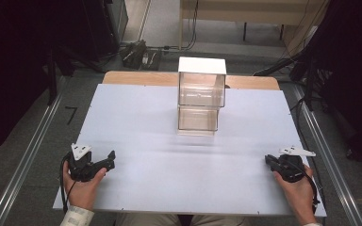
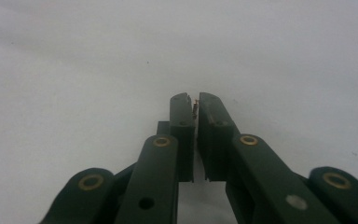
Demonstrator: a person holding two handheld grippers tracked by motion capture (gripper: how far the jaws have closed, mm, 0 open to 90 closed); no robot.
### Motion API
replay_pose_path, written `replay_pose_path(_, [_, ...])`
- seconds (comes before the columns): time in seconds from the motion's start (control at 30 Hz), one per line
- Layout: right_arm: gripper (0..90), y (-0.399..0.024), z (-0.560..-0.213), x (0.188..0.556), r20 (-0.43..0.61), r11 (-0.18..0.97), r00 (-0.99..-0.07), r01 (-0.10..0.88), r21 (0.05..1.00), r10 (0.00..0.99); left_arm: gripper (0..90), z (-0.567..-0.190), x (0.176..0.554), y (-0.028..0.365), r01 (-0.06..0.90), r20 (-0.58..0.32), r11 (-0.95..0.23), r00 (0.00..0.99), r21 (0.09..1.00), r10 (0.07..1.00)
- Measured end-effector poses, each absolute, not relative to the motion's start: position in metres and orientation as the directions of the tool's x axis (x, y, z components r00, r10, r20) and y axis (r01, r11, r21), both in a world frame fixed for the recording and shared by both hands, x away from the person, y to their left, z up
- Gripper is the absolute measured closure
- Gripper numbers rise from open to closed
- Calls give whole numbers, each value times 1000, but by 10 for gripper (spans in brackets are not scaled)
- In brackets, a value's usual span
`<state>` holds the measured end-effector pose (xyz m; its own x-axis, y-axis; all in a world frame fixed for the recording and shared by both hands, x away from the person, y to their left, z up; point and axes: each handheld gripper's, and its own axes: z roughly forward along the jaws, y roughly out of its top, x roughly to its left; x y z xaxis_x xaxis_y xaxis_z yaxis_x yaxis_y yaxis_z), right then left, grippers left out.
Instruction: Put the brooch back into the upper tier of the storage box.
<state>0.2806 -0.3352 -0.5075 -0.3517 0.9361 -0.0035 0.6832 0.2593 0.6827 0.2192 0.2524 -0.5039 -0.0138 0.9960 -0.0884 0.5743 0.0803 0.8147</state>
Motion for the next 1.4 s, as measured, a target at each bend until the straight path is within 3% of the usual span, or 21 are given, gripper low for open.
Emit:
replay_pose_path(0.2, [864, -337, -507, 281, 7, 248, -344, 689, 681, 939, 68, -504, 219, 253, 574, -91, 81, -11, 815, 996])
replay_pose_path(1.4, [866, -313, -484, 270, 70, 255, -433, 648, 718, 899, 69, -506, 221, 252, 586, -89, 76, -7, 807, 996])
